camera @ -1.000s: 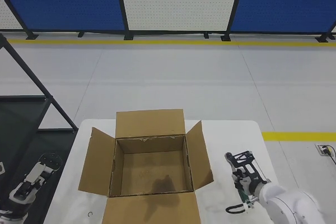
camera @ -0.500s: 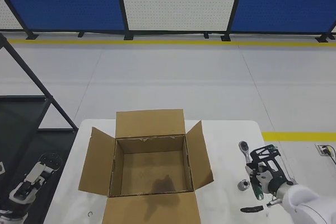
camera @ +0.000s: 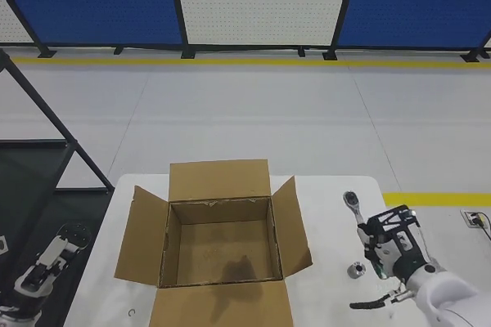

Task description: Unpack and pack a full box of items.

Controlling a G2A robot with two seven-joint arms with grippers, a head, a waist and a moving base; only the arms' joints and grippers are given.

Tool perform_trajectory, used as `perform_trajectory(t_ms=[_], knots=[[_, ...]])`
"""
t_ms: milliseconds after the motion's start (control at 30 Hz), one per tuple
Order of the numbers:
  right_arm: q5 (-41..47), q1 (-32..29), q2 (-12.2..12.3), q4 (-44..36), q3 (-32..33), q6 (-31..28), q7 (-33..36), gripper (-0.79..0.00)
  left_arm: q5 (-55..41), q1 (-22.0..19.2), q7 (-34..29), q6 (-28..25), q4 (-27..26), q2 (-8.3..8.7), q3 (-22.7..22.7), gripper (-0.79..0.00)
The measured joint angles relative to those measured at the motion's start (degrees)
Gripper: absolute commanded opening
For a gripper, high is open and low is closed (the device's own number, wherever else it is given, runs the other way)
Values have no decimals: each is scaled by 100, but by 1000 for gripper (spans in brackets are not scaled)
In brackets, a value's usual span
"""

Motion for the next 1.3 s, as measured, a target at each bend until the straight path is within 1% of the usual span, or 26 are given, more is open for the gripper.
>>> perform_trajectory(t_ms=[67,133,267,400,500,633,700,800,1000,1167,1300], knots=[[-45,262,4,-117,-180,-163,17,-785,2,9,-11,3,-29,3,2,0],[-94,698,7,-118,-481,-407,150,-785,-1,31,-13,-27,-23,5,-29,0],[-60,1756,-42,204,-1306,-748,451,-785,-35,100,110,-50,64,1,-125,0],[240,2963,-184,925,-2325,-846,562,-785,-76,185,237,-86,128,-5,-243,0],[563,3714,-326,1484,-3011,-890,489,-785,-96,232,297,-98,156,-9,-306,0],[1036,4456,-520,2144,-3766,-1020,366,-785,-104,263,344,-119,183,-11,-354,0],[1186,4718,-618,2461,-4118,-1036,320,-785,-114,267,367,-127,192,-12,-378,0],[1331,4949,-765,2936,-4627,-1034,271,-785,-137,256,388,-123,200,-11,-406,0],[1611,5212,-1056,3939,-5338,-987,-103,-785,-155,233,377,-125,213,-6,-427,0],[1630,5399,-1279,4605,-5722,-892,-384,-785,-155,229,358,-137,217,-5,-420,0],[1625,5409,-1285,4623,-5730,-889,-390,-785,-158,230,355,-139,215,-5,-418,0]])
